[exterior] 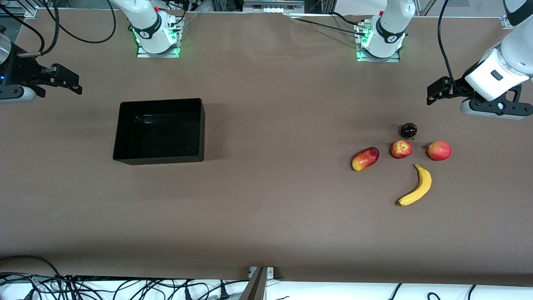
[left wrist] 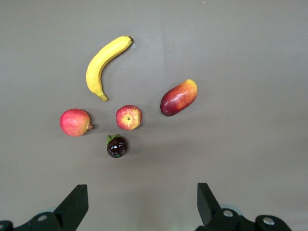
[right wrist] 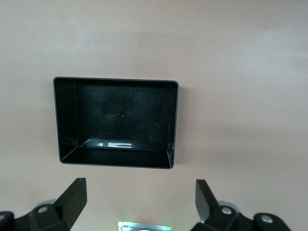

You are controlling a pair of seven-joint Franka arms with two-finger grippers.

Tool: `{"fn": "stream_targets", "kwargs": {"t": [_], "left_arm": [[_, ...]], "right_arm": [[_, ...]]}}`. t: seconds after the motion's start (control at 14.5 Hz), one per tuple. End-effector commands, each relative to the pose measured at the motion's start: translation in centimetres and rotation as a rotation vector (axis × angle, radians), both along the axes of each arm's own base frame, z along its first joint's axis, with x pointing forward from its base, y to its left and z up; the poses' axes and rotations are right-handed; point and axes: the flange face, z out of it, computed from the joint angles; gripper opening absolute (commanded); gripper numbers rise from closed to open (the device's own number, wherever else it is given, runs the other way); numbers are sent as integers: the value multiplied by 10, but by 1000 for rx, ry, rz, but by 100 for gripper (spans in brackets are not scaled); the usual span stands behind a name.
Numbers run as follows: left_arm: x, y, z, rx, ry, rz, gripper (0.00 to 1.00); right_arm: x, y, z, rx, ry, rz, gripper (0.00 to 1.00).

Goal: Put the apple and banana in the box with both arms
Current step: 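Lower the right gripper beside the black box's side wall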

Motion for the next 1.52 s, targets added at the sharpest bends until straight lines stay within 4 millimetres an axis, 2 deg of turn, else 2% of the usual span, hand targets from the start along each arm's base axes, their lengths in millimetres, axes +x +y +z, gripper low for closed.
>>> {"fn": "stream_targets", "kwargs": {"t": [0.0, 0.34, 0.41, 0.55, 0.76, 0.97, 1.17, 1.45], "left_arm": [[0, 2, 7, 15, 1, -9, 100], [0, 2, 7, 14, 1, -9, 100], [0, 2, 7, 15, 0, -9, 100], [0, 2, 7, 15, 0, -9, 100], [0, 2, 7, 15, 0, -9, 100], [0, 2, 7, 15, 0, -9, 100], [0, 1, 7, 15, 0, -9, 100], [0, 1, 7, 15, 0, -9, 100]], "right_arm": [[-6, -9, 9, -9, -2, 24, 100], [-7, -14, 11, -7, -8, 15, 100], [-6, -14, 8, -9, -8, 15, 100], [-4, -27, -14, -6, 9, -10, 100], [-2, -37, -72, -3, 23, -29, 100], [-9, -41, -165, -3, -7, -48, 100], [-19, -39, -245, -8, -63, -58, 100], [-10, -44, -297, -17, -35, -76, 100]]}}
